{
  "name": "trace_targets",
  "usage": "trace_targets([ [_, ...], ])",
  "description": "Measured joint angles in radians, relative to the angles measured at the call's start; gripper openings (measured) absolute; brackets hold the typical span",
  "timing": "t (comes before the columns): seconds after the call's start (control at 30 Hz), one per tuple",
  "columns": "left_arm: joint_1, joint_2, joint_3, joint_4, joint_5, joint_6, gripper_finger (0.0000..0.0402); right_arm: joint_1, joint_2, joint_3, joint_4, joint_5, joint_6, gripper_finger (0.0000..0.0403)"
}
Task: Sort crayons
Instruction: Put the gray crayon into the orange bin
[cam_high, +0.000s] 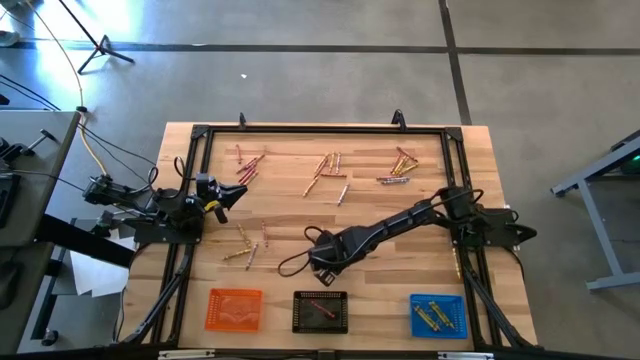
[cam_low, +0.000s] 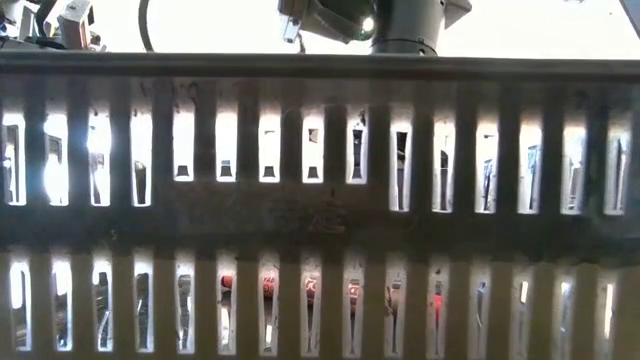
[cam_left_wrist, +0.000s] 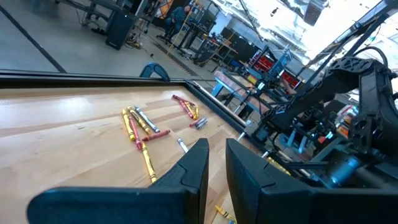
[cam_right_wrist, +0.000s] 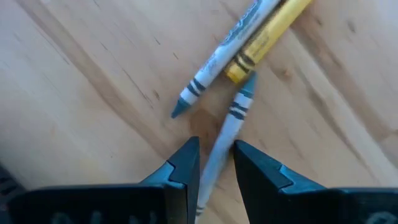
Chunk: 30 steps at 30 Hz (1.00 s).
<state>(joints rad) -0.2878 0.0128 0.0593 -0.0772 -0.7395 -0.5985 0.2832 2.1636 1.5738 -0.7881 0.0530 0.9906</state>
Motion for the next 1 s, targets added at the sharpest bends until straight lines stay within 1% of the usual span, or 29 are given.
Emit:
trace_targets([
  [0.27,0.000,0.000,0.000,0.000,0.000,0.000,0.0045,-0.001,0.023,0.001,0.000,0.002,0.004,0.0079],
  [0.37,0.000,0.000,0.000,0.000,0.000,0.000,0.0045,-0.004,0.024,0.000,0.001,-0.003,0.004,0.0062],
  [0.5,0.000,0.000,0.000,0.000,0.000,0.000,0.0045,-0.004,0.026,0.000,-0.011,-0.009,0.004,0.0021],
  [0.57,0.000,0.000,0.000,0.000,0.000,0.000,0.0045,-0.004,0.026,0.000,-0.017,-0.014,0.004,0.0009],
  [0.77,0.000,0.000,0.000,0.000,0.000,0.000,0.0045,-0.005,0.026,0.000,-0.021,-0.030,0.004,0.0020],
  [1.0,0.000,0.000,0.000,0.000,0.000,0.000,0.0045,-0.005,0.025,0.000,-0.023,-0.038,0.004,0.0005],
])
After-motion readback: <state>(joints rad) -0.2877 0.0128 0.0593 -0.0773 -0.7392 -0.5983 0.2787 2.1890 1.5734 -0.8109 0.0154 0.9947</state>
